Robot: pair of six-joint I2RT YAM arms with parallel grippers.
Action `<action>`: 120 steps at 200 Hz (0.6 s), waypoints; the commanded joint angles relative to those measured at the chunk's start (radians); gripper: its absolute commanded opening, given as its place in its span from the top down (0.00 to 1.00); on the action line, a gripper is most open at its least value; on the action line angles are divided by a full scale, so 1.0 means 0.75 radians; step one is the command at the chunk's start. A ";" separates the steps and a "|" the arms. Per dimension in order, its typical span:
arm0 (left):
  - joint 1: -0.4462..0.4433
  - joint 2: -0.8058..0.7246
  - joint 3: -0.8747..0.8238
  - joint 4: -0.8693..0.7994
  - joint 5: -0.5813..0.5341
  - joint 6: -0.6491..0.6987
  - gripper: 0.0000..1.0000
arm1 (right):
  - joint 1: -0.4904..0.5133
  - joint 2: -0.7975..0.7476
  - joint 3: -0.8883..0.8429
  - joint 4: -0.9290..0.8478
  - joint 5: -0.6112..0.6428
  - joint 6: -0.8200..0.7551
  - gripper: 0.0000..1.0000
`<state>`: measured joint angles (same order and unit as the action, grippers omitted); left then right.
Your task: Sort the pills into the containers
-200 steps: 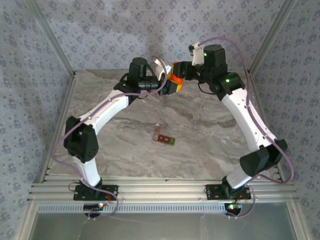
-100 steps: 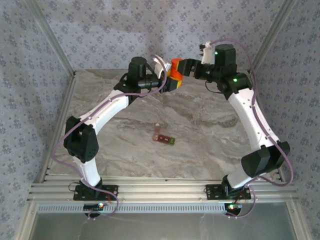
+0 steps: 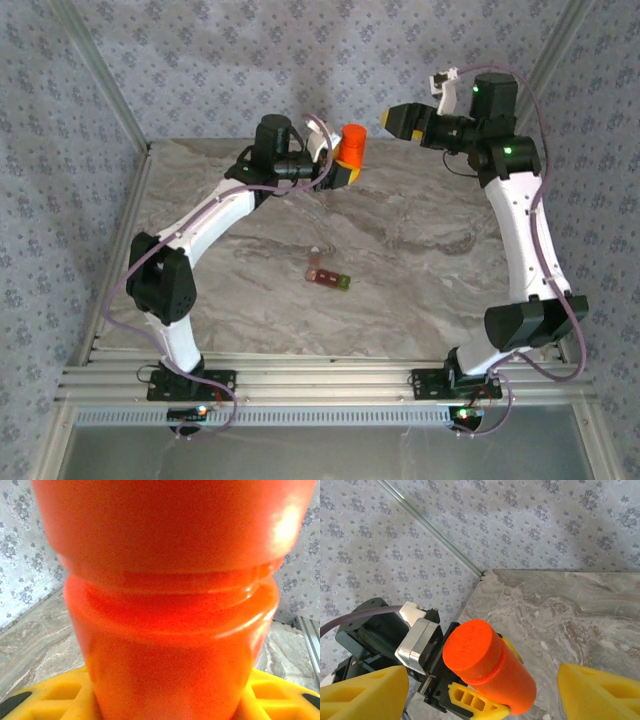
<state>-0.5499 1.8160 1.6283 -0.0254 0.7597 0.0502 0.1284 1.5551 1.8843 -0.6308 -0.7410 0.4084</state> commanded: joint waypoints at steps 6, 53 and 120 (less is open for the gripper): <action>0.005 -0.001 0.042 -0.040 0.072 0.055 1.00 | 0.036 0.077 0.107 -0.132 -0.001 -0.052 0.24; -0.001 0.006 0.078 -0.133 0.101 0.099 1.00 | 0.121 0.202 0.318 -0.347 0.049 -0.202 0.21; 0.001 0.022 0.149 -0.268 0.156 0.152 1.00 | 0.094 0.160 0.214 -0.319 -0.072 -0.280 0.16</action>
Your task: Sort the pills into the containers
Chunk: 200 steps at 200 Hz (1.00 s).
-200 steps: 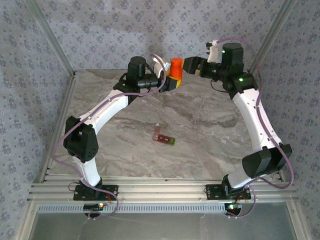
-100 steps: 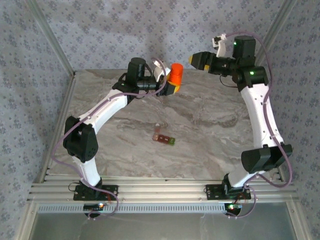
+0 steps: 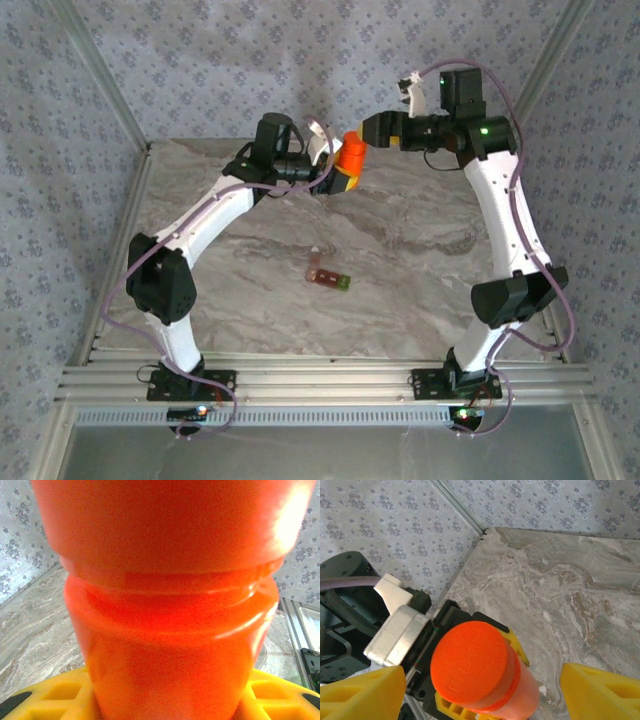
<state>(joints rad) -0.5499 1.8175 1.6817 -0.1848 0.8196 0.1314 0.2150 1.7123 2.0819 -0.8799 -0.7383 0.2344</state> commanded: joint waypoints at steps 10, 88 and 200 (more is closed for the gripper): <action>0.003 0.030 0.102 -0.091 0.088 0.055 1.00 | -0.029 -0.053 -0.047 0.011 -0.109 -0.061 0.16; -0.001 0.082 0.212 -0.267 0.148 0.121 1.00 | -0.034 0.061 0.126 -0.164 -0.209 -0.228 0.14; -0.001 0.112 0.259 -0.309 0.167 0.128 1.00 | 0.000 0.120 0.145 -0.181 -0.202 -0.246 0.17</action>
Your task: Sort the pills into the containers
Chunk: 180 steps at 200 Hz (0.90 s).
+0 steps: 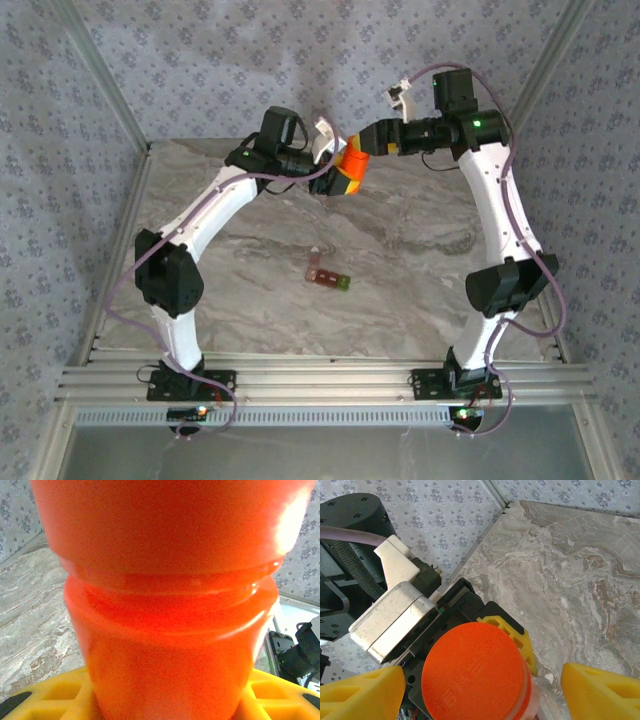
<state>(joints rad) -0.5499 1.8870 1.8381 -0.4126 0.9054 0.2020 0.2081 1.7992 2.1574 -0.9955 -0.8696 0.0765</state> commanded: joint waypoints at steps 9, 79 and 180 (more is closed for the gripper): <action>-0.001 0.020 0.053 -0.006 0.051 0.034 1.00 | 0.012 0.007 0.044 -0.027 -0.027 -0.034 0.18; -0.002 0.034 0.067 0.001 0.051 0.024 1.00 | 0.031 0.022 0.044 -0.041 -0.027 -0.040 0.31; 0.004 0.041 0.072 0.070 -0.016 -0.028 1.00 | 0.085 -0.069 -0.105 0.024 0.209 0.031 0.50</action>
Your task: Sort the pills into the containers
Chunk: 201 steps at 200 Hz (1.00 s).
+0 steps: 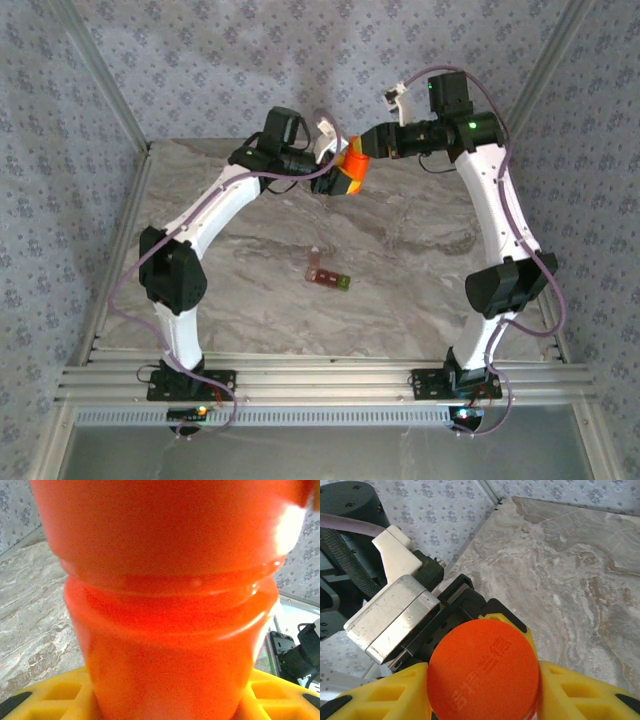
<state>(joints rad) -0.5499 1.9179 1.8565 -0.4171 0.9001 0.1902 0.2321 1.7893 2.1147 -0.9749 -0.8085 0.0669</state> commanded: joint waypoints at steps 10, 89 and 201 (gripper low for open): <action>0.003 -0.002 0.047 0.085 -0.023 -0.016 1.00 | 0.082 -0.072 -0.069 0.004 0.212 0.074 0.50; 0.013 -0.003 0.044 0.152 -0.057 -0.058 1.00 | 0.242 -0.272 -0.461 0.369 0.554 0.437 0.50; 0.015 -0.012 0.042 0.139 -0.043 -0.055 1.00 | -0.031 -0.397 -0.532 0.604 0.136 0.479 0.15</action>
<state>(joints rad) -0.5430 1.9285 1.8565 -0.3511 0.8551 0.1555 0.2367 1.5616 1.7569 -0.5758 -0.6056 0.4114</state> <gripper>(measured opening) 0.494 0.836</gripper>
